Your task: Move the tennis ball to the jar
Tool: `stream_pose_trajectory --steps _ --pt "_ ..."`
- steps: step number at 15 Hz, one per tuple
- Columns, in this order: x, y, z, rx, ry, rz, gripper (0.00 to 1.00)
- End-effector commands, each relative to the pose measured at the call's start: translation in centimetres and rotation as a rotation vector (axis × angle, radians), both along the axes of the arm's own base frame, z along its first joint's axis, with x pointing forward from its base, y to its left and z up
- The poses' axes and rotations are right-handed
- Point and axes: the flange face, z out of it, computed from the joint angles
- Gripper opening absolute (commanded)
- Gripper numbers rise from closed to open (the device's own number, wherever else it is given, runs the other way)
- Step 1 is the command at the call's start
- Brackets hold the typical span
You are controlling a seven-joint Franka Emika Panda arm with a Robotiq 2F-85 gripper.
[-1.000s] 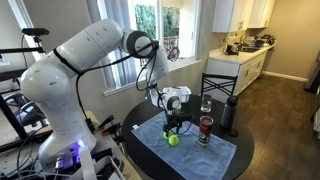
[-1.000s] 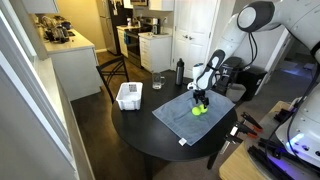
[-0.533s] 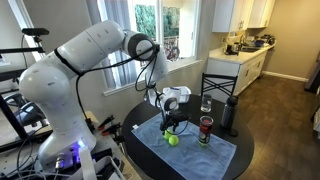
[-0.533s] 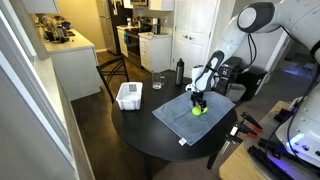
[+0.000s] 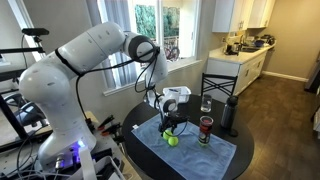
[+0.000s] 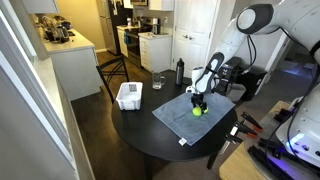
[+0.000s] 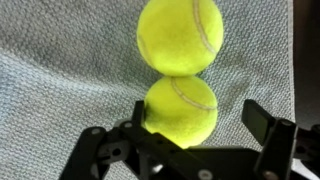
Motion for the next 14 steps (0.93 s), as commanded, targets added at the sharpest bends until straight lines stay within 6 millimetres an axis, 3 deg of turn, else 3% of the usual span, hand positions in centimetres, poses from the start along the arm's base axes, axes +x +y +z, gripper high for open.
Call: stream_pose_trajectory --steps 1,5,9,14 --pt "-0.4 -0.5 0.1 0.021 -0.006 -0.006 0.68" --pt "-0.1 -0.6 0.4 0.026 -0.013 -0.015 0.42" --pt "0.2 -0.8 2.2 0.051 -0.044 -0.046 0.37" --pt "1.8 -2.1 7.9 0.105 -0.209 -0.153 0.37"
